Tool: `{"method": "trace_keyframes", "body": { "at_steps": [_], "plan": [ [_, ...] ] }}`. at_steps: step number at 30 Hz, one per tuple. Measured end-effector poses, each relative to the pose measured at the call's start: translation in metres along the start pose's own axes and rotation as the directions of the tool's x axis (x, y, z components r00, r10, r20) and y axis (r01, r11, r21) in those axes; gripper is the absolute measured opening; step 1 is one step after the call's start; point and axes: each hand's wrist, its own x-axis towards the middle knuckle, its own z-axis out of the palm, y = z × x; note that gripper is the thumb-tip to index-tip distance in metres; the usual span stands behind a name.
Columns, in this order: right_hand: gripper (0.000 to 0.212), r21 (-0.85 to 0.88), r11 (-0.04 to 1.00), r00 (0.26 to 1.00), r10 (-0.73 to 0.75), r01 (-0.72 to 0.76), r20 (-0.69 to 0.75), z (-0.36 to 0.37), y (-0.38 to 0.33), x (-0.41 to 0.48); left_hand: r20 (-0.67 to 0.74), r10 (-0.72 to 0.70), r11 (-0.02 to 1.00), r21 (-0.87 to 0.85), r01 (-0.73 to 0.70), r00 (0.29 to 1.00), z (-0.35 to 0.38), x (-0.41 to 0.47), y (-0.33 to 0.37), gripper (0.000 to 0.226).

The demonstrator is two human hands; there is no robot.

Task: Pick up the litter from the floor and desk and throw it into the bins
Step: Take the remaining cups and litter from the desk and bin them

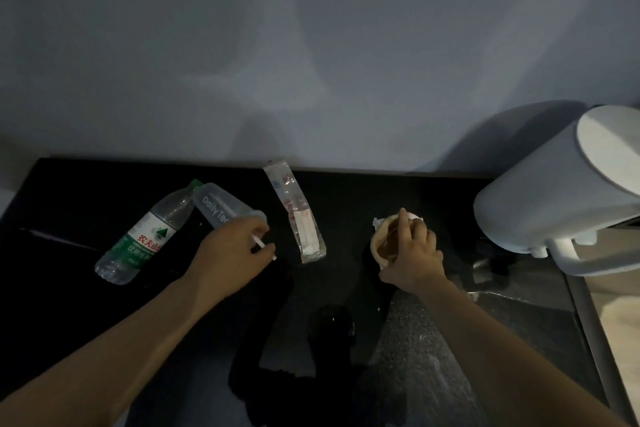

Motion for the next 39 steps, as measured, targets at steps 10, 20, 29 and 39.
{"method": "trace_keyframes", "body": {
  "at_steps": [10,20,29,39],
  "plan": [
    [0.13,-0.007,1.0,1.0,-0.026,0.026,-0.009,0.004,0.005,0.007,0.03,-0.354,0.93,0.12,0.348,0.935,0.015,0.079,-0.037,0.083],
    [0.131,-0.013,0.998,0.998,-0.06,0.06,0.003,0.003,0.009,0.009,0.057,-0.012,0.953,0.303,-0.005,0.998,0.053,0.098,0.0,0.038],
    [0.128,-0.012,0.996,0.995,-0.089,0.088,-0.051,0.005,0.012,0.009,0.015,-0.274,0.945,0.19,0.267,0.962,0.072,0.11,0.005,0.094],
    [0.129,-0.013,0.995,0.993,-0.096,0.095,-0.067,0.006,0.012,0.007,0.037,-0.412,0.83,0.427,0.358,0.91,0.08,0.122,0.045,0.102]
  ]
}}
